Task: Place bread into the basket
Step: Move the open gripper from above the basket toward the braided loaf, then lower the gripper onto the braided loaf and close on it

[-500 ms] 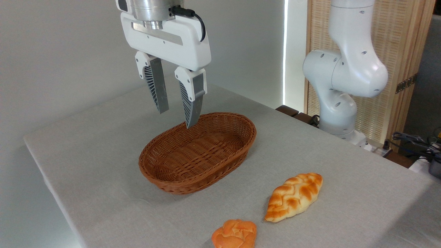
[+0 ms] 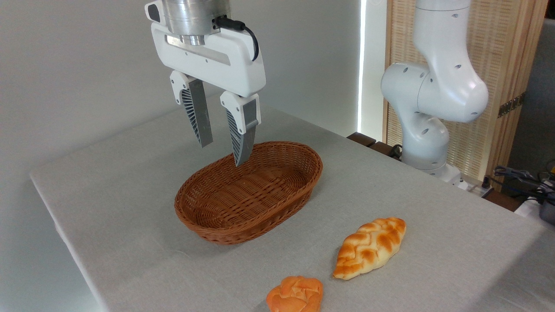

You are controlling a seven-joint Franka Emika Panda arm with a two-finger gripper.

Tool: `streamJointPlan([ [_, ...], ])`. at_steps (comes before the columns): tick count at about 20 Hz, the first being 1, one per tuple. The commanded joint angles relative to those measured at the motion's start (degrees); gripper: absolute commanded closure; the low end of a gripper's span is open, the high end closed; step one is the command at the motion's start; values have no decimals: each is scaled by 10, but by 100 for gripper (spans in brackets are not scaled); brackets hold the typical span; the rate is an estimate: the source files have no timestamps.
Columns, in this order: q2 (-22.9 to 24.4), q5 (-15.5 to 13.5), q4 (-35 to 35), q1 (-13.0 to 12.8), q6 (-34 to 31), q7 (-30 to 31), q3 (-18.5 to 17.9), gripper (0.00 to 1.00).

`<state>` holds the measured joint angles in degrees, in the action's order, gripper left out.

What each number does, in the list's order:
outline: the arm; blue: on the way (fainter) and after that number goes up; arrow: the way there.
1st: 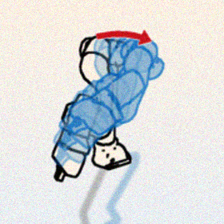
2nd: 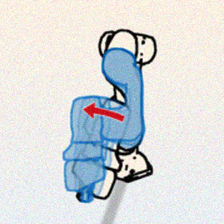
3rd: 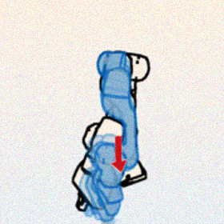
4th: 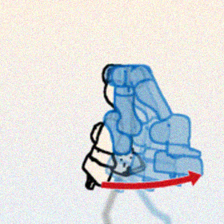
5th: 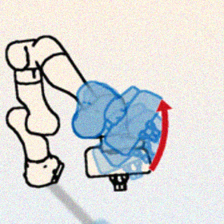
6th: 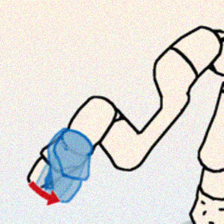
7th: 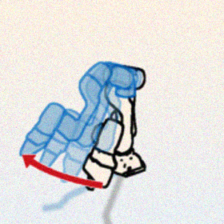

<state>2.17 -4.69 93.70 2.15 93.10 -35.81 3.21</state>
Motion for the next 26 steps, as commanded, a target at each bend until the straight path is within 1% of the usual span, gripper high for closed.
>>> streamJointPlan([
  [1, 4, -11, 5, 6, 11, 1, -1, 0],
  [4, 14, -10, 19, 6, 11, -28, -2, 0],
  [6, 34, -10, 47, 5, 13, -43, -2, 0],
  [9, 88, -9, 124, 6, 23, -78, -7, 0],
  [12, 152, -8, 216, 5, 43, -124, -33, 0],
  [14, 179, -2, 264, 5, 48, -147, -57, 0],
  [15, 180, 12, 281, 5, 53, -154, -70, 0],
  [16, 180, 31, 296, 5, 61, -162, -78, 0],
  [17, 180, 44, 310, 5, 76, -166, -81, 0],
  [18, 180, 48, 326, 5, 95, -166, -84, 0],
  [20, 180, 48, 351, 5, 119, -167, -108, 0],
  [22, 174, 53, 359, 5, 132, -188, -113, 0],
  [23, 172, 60, 361, 5, 136, -199, -126, 0],
  [25, 168, 66, 376, 5, 143, -222, -138, 0],
  [26, 166, 77, 384, 5, 151, -234, -148, 0],
])
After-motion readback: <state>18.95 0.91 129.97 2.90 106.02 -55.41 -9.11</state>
